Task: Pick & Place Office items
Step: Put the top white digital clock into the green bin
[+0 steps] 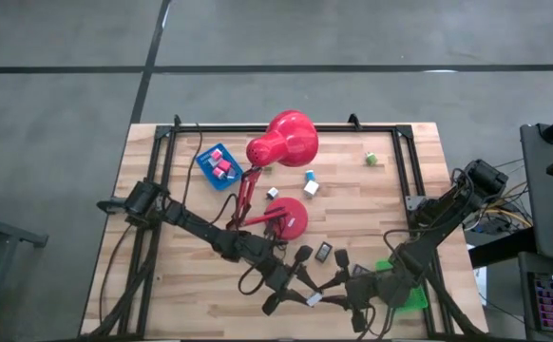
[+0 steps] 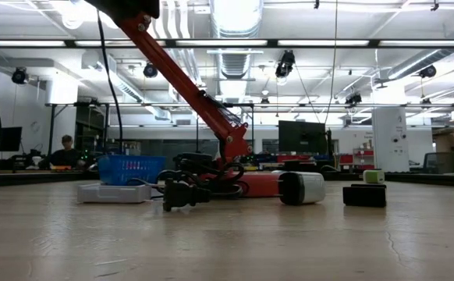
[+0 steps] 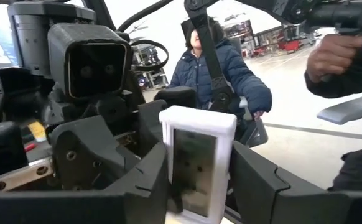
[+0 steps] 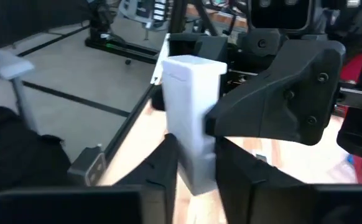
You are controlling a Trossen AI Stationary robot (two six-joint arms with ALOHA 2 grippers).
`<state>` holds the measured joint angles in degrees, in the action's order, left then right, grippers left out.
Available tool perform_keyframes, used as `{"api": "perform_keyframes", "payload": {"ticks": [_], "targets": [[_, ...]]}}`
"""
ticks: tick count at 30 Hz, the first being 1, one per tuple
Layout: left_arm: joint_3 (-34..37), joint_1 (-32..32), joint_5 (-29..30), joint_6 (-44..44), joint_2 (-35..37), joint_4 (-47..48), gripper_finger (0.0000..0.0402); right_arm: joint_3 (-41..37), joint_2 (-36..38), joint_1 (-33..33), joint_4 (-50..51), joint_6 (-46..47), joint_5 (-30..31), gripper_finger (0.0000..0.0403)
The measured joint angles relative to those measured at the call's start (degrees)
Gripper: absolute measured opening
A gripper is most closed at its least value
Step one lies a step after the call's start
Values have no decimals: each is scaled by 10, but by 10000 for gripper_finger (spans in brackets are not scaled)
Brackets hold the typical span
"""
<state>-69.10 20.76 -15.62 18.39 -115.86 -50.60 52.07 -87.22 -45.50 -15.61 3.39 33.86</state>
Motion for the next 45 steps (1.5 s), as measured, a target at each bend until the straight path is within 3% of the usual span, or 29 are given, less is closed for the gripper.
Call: {"api": "perform_keyframes", "payload": {"ticks": [1,3,5,23,33,39,45], "targets": [[1,0,3,1,0,-3,119,0,0,0,2,-3,-6,63],[1,0,7,-1,0,-7,34,-1,0,-1,5,-11,6,49],[1,0,8,-2,0,-10,18,-1,0,-1,5,-19,6,48],[33,-1,11,3,21,-4,19,0,0,-1,31,3,2,48],[72,-1,25,0,44,-14,42,-2,-1,3,32,4,10,48],[73,0,-1,-4,44,-11,47,-2,-1,3,32,2,8,48],[72,14,-9,-8,44,-6,80,-2,-1,2,33,1,-5,48]]}}
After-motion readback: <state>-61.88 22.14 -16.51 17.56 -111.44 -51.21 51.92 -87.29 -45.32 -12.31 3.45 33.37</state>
